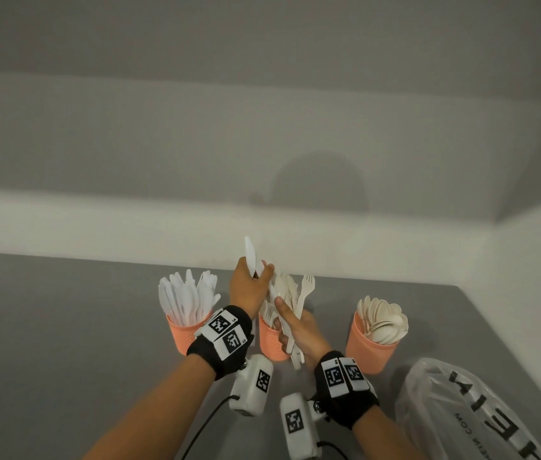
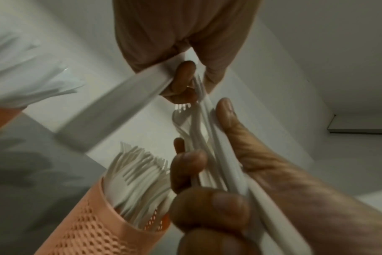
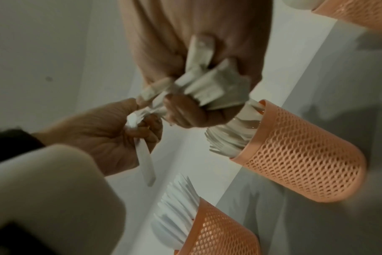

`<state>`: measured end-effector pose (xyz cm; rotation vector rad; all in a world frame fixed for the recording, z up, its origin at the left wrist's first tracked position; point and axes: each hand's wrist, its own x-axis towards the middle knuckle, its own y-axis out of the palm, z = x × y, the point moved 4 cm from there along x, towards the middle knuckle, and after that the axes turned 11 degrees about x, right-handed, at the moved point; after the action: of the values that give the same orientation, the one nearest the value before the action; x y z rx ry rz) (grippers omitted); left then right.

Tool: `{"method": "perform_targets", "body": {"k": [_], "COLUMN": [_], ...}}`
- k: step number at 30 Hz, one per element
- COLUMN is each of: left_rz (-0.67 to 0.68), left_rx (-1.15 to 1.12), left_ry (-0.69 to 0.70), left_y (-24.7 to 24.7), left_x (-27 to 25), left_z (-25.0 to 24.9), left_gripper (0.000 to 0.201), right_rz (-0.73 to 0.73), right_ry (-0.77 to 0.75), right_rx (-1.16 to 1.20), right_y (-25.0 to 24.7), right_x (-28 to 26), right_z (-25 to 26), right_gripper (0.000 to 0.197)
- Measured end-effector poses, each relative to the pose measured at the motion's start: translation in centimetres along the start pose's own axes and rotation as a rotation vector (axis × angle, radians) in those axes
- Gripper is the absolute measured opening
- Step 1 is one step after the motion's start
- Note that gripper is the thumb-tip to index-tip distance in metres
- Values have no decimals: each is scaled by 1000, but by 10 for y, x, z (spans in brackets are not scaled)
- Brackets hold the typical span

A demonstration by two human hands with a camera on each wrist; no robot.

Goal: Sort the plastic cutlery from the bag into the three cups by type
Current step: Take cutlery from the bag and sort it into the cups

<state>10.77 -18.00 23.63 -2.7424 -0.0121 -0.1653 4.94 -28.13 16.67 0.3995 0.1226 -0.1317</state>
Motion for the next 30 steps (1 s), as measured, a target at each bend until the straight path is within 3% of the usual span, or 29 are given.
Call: {"method": "perform_targets", "body": {"k": [5,8,11,18,21,24,30], "left_rz": [126,134,73,-154,-310,-415,-387], "left_rx": [-50,-96,-165,-492,-347,-242,-180], "left_ry": [-28,-45,-74,-105,-14,-15,-115], "left_y": [0,-4,-17,-79,-105,-121,-115], "left_x": [-9,-9,-3,22,32,39,37], "left_z": [12,13,14,16,18,32,70], "left_gripper": [11,25,31,20,20,37,50], "right_rz": [-24,-36,-74,-33,-32,-22,8], "right_ry": [-57,-14,6,-39,-9,32,11], "right_rx": [-21,-5,-18,-64,-100,-87,-111], "right_y": [4,6,3,15,19,22,27], "right_x": [4,5,8,7,10,13,13], "right_z": [2,-2,-4,4,1,-3,-5], "right_gripper": [48,43,26,16,18,16,15]}}
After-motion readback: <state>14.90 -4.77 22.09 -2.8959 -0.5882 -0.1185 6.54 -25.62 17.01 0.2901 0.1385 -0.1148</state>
